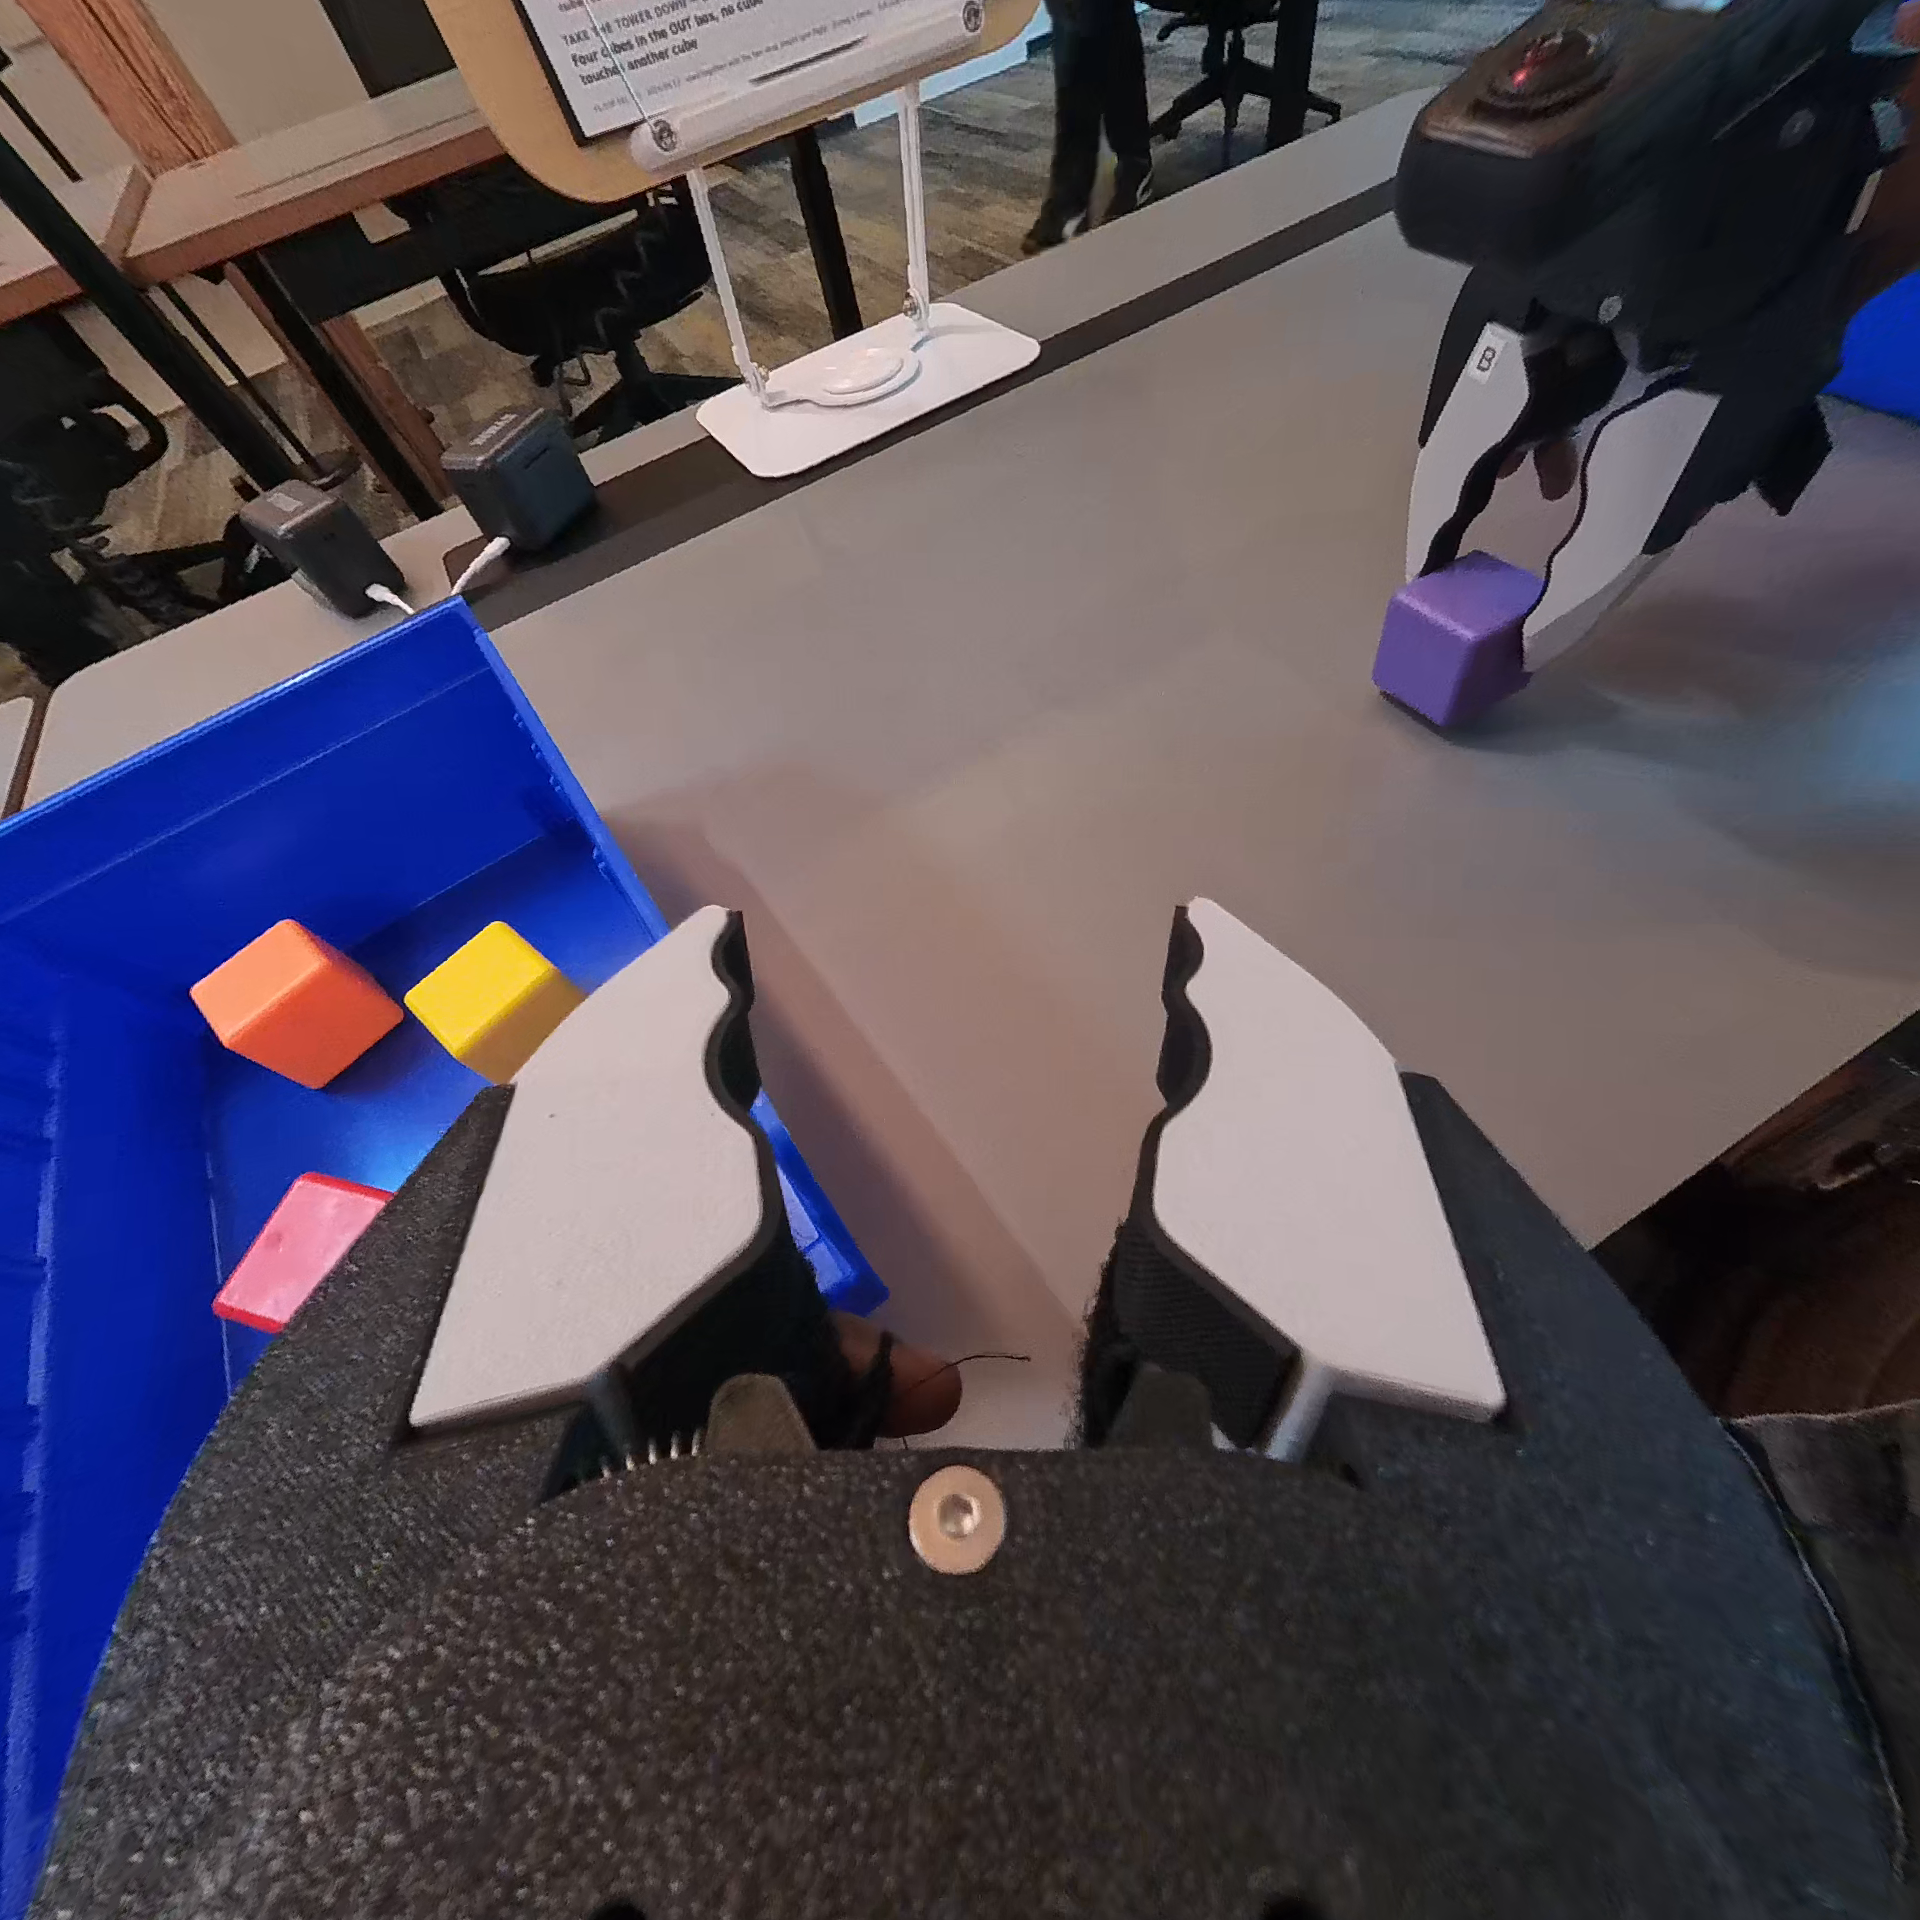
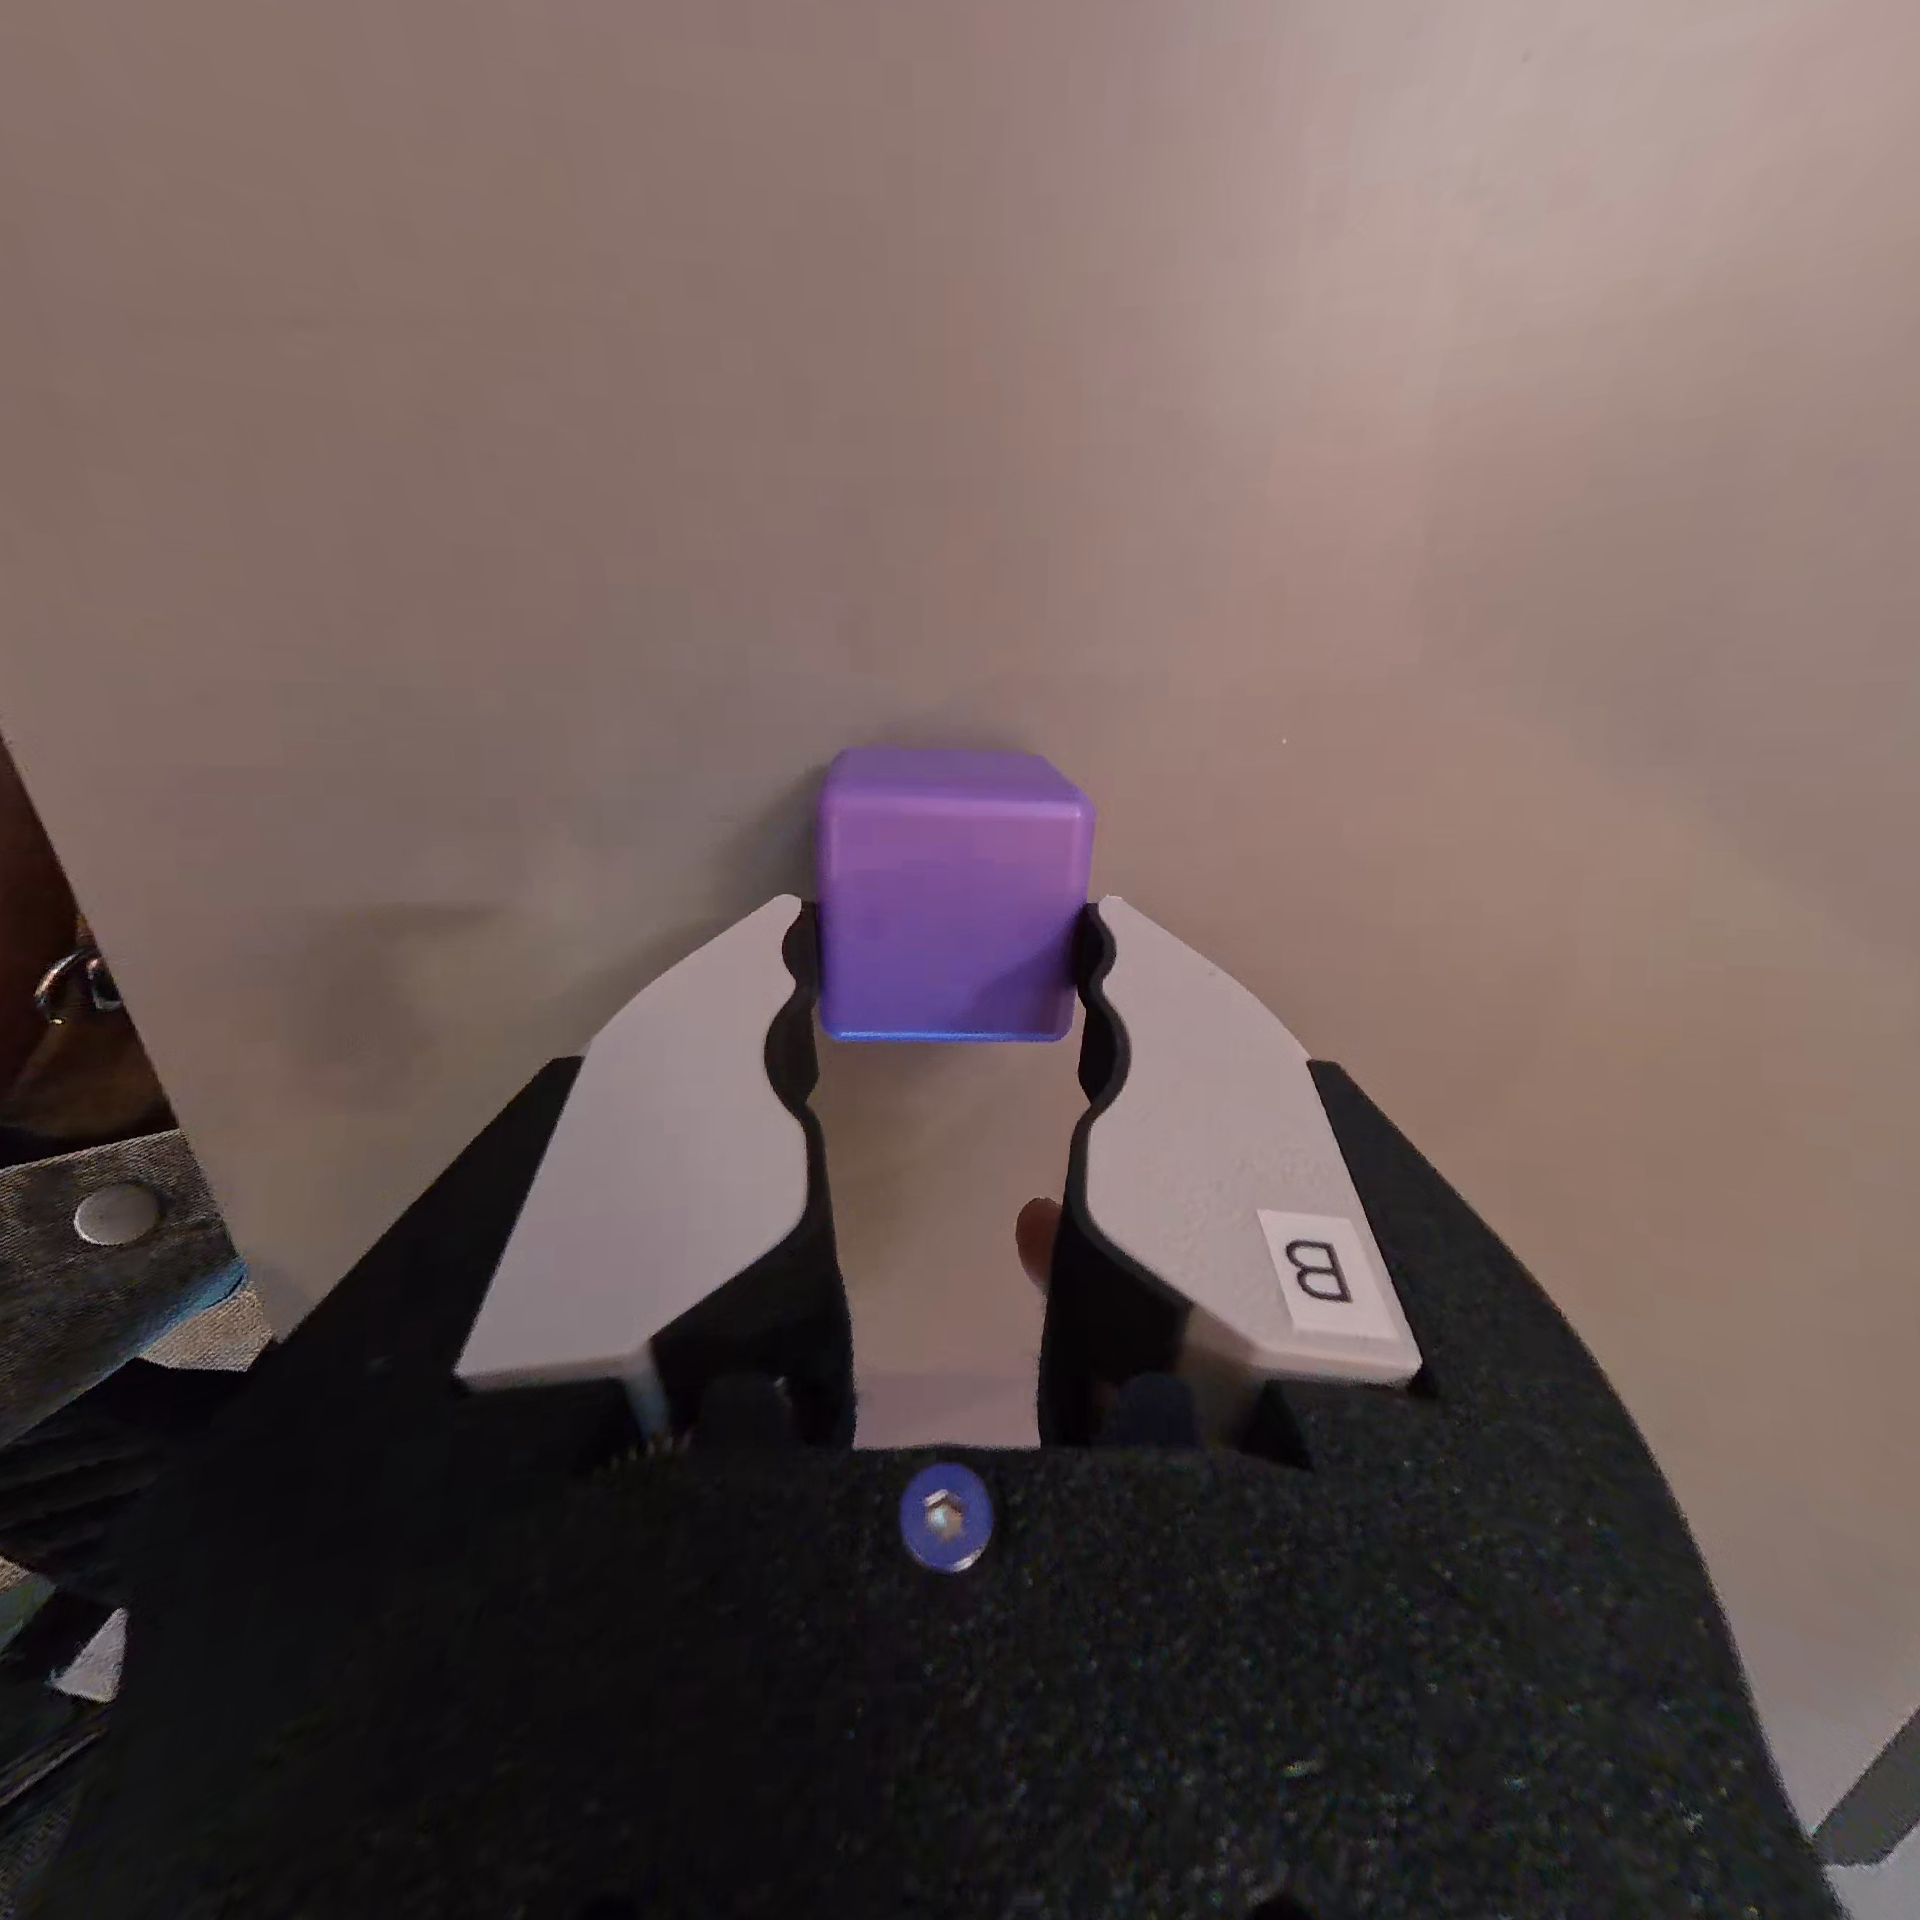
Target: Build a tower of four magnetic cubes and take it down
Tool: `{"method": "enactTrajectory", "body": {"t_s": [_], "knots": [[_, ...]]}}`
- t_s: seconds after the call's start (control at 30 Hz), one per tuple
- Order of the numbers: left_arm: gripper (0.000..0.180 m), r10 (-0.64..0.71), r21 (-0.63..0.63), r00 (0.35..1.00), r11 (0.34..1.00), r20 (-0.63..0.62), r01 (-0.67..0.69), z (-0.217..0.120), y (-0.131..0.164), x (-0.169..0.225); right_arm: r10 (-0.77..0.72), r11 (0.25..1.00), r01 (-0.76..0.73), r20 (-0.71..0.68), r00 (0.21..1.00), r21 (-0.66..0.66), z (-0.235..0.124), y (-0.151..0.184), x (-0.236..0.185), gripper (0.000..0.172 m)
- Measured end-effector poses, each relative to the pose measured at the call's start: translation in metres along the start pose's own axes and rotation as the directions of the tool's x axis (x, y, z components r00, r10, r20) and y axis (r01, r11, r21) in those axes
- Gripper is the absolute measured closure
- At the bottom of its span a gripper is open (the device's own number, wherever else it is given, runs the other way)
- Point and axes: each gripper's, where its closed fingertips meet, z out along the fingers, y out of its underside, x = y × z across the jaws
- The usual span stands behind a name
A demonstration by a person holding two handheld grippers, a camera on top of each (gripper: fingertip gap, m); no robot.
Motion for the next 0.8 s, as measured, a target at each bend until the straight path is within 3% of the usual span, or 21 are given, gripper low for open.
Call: {"method": "enactTrajectory", "body": {"t_s": [0.3,0.37,0.43,0.53,0.63,0.7,0.77,0.8], "knots": [[0.104,0.008,-0.013,1.0,1.0,-0.011,-0.008,0.002,0.002,0.002,-0.001,1.0,0.001,0.009,1.0,0.0,0.003,0.002,-0.002,0.124],[0.105,0.009,-0.004,1.0,1.0,-0.021,-0.009,0.001,0.0,0.003,0.005,1.0,-0.005,0.002,1.0,0.025,0.0,-0.001,-0.002,0.117],[0.104,0.011,0.014,0.997,1.0,-0.081,-0.01,-0.003,-0.004,0.008,0.028,0.995,-0.026,-0.015,1.0,0.094,-0.007,-0.007,-0.001,0.106],[0.104,0.024,0.002,0.995,1.0,-0.095,-0.024,-0.013,-0.008,-0.012,0.088,0.945,-0.075,-0.025,0.996,0.318,-0.027,-0.024,-0.005,0.085],[0.102,-0.018,-0.122,1.0,0.992,-0.025,0.015,-0.018,0.005,-0.064,0.152,0.789,-0.128,0.011,0.988,0.602,-0.054,-0.038,-0.016,0.075],[0.101,-0.058,-0.283,0.998,0.957,0.007,0.057,-0.016,0.027,-0.098,0.174,0.665,-0.146,0.039,0.984,0.733,-0.066,-0.039,-0.023,0.075],[0.1,-0.016,-0.473,0.997,0.879,0.077,0.05,-0.015,0.056,-0.138,0.2,0.605,-0.156,0.041,0.979,0.781,-0.067,-0.031,-0.023,0.076],[0.099,0.024,-0.565,0.998,0.825,0.055,0.011,-0.015,0.07,-0.15,0.209,0.597,-0.159,0.039,0.977,0.786,-0.065,-0.026,-0.022,0.075]]}}
